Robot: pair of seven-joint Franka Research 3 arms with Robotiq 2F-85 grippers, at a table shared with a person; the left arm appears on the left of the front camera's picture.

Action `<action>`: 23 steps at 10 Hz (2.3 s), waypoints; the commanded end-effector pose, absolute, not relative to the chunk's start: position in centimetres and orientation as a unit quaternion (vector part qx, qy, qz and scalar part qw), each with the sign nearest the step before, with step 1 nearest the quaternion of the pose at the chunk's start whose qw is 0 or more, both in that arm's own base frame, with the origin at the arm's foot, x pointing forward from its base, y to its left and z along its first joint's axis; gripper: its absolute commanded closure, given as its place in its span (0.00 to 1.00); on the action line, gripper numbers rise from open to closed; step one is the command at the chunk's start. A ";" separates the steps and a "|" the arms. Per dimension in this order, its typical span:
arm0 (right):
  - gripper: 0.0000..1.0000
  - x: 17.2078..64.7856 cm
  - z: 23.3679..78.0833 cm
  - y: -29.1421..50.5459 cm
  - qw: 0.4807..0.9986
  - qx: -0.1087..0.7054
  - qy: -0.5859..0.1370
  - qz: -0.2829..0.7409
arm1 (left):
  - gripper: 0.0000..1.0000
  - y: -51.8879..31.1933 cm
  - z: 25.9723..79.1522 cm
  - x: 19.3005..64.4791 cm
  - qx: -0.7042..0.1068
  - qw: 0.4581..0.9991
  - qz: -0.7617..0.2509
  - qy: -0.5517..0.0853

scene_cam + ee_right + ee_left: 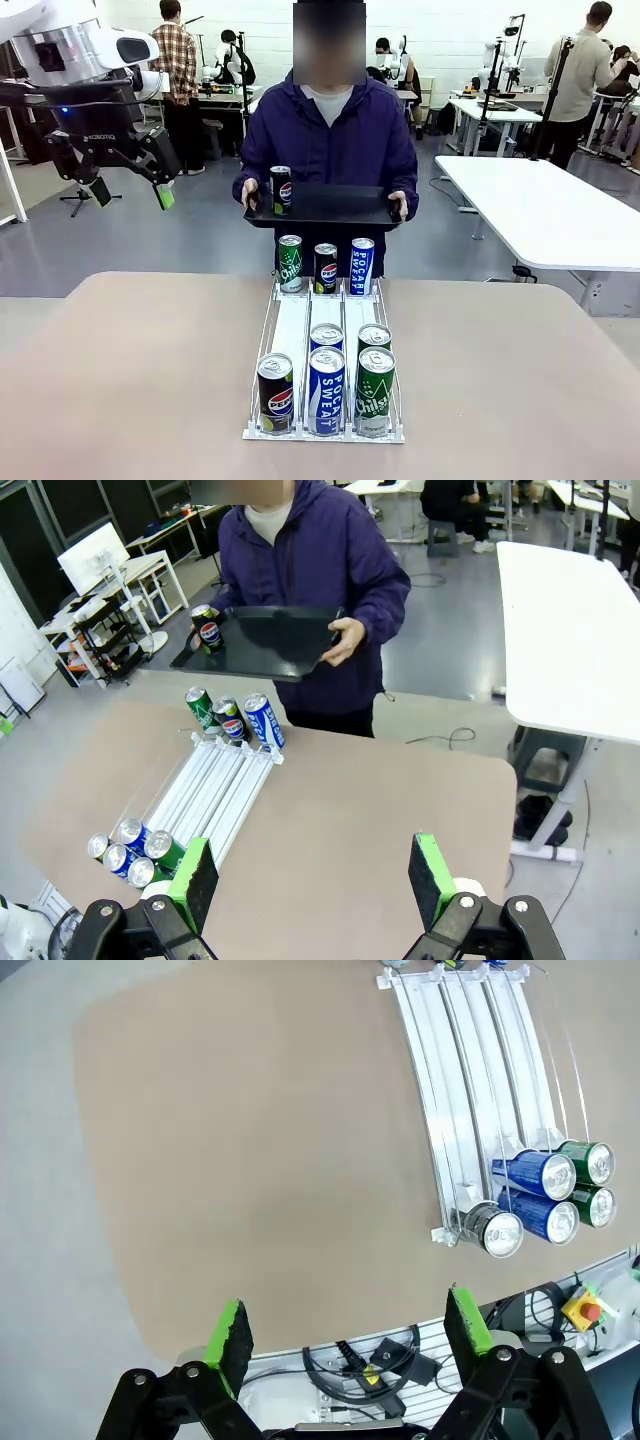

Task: Retrieve and hand over the desired beverage to the person.
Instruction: Place the picked can on the Handle tray extended by the person, then pick up another can of the same type that the person held from the Automatic Can Dispenser.

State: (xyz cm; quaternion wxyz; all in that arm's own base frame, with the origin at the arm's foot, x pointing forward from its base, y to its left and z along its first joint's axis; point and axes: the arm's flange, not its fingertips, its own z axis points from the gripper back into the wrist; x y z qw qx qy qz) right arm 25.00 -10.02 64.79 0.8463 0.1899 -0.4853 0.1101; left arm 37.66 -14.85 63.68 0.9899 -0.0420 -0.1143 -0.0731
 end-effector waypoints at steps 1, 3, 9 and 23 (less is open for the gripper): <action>0.00 25.2 64.7 -9.9 0.844 0.198 -0.485 0.114 | 0.00 -15.0 63.7 37.7 -0.042 0.989 -0.074 -0.118; 0.00 25.2 64.7 -9.9 0.844 0.198 -0.485 0.114 | 0.00 -15.0 63.7 37.7 -0.042 0.989 -0.074 -0.118; 0.00 25.2 64.7 -9.9 0.844 0.198 -0.485 0.114 | 0.00 -12.2 64.5 36.7 -0.095 0.976 -0.157 -0.118; 0.00 25.2 64.7 -9.9 0.844 0.198 -0.485 0.114 | 0.00 1.6 69.4 36.3 -0.329 0.852 -0.352 -0.204</action>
